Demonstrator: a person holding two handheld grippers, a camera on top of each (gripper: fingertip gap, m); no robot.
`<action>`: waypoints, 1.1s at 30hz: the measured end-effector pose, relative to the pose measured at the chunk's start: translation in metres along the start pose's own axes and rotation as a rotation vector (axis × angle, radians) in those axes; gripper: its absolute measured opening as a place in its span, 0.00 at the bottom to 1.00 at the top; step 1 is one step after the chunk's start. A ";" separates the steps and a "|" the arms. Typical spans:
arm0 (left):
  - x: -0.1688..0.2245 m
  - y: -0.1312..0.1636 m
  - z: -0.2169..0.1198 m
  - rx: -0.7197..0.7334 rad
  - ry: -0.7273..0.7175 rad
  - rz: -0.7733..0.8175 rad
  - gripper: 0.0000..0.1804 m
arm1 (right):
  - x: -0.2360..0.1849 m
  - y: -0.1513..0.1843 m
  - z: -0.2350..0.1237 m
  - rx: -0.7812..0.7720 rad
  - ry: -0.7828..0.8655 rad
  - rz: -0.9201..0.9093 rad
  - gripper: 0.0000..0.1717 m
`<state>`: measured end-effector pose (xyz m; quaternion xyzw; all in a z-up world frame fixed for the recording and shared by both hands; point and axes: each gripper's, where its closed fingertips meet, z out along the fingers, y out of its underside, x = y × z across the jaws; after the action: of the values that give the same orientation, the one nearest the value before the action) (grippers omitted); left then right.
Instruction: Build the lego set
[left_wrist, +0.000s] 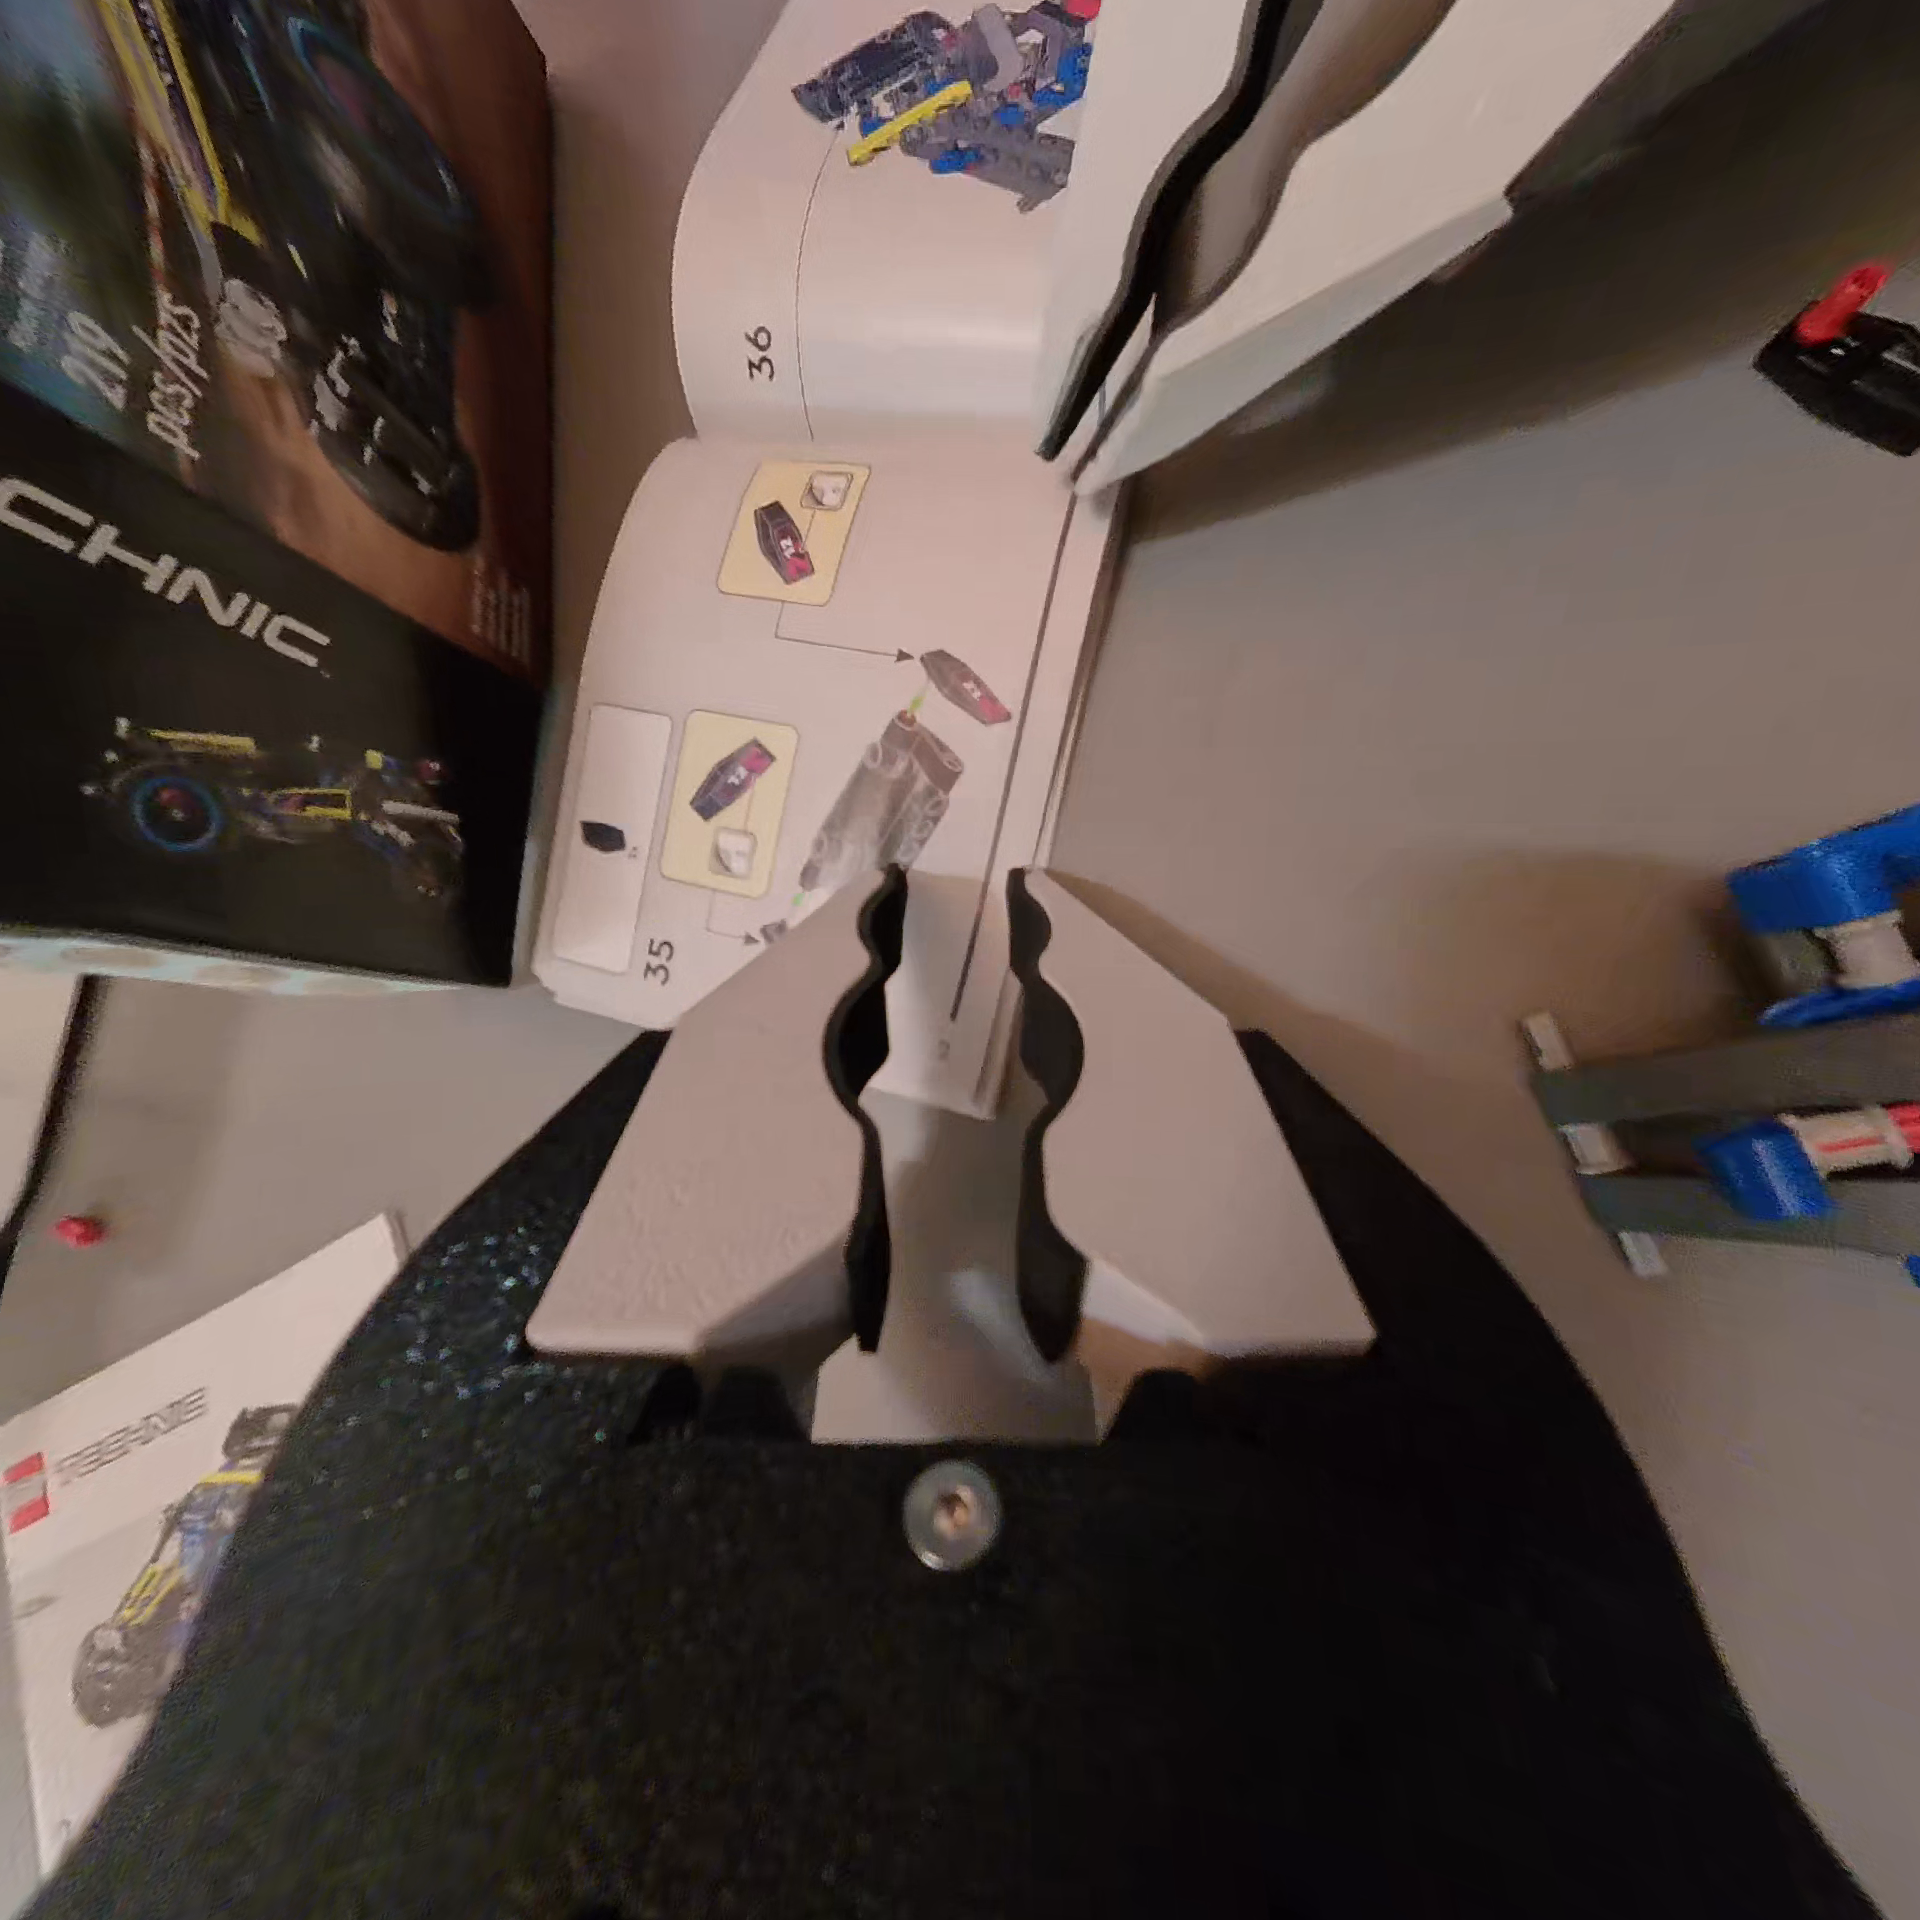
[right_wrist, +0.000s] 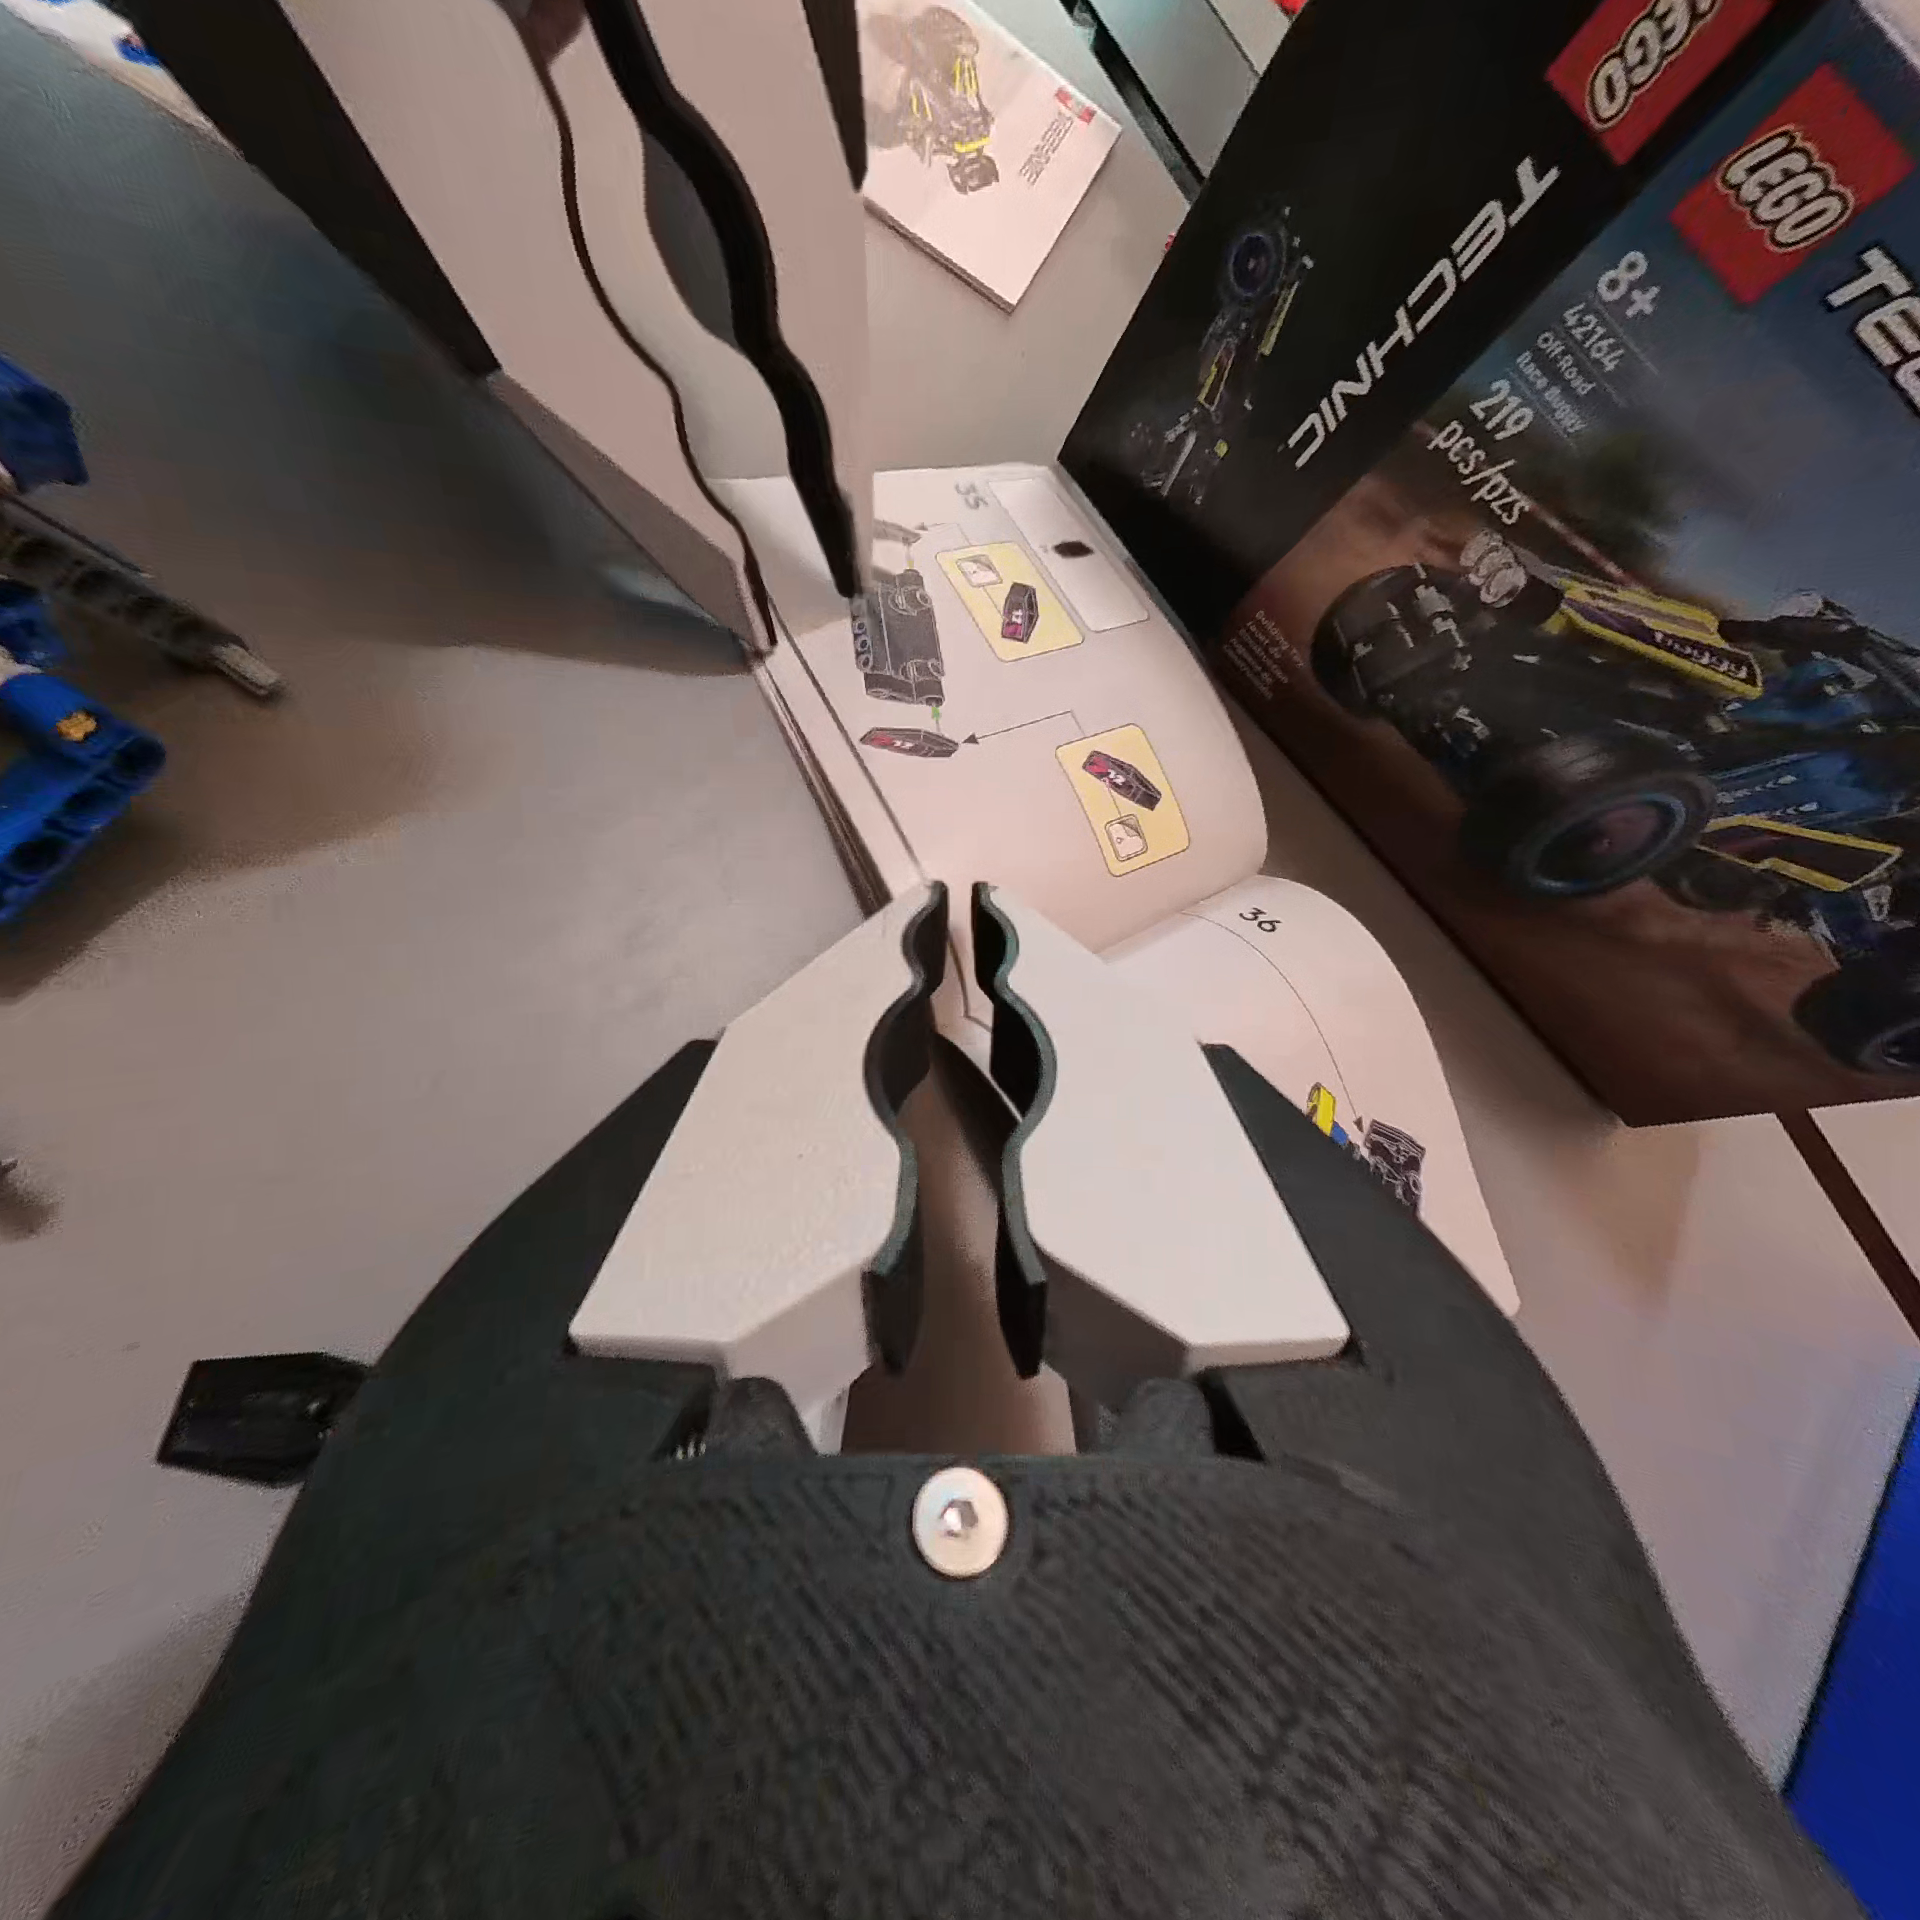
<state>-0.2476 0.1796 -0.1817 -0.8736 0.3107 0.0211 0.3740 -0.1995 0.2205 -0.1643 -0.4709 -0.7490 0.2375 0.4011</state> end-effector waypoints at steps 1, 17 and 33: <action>0.001 0.001 0.000 0.001 0.005 -0.006 0.07 | -0.001 0.001 0.001 -0.004 -0.006 -0.010 0.03; 0.029 0.017 -0.020 -0.055 0.077 0.052 0.00 | -0.038 -0.016 -0.003 0.005 0.008 -0.105 0.05; 0.032 0.025 -0.029 -0.063 0.104 0.066 0.00 | -0.055 -0.010 0.004 -0.010 -0.073 -0.165 0.05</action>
<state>-0.2410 0.1305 -0.1856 -0.8741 0.3575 -0.0021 0.3288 -0.1954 0.1672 -0.1796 -0.4006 -0.8005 0.2171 0.3894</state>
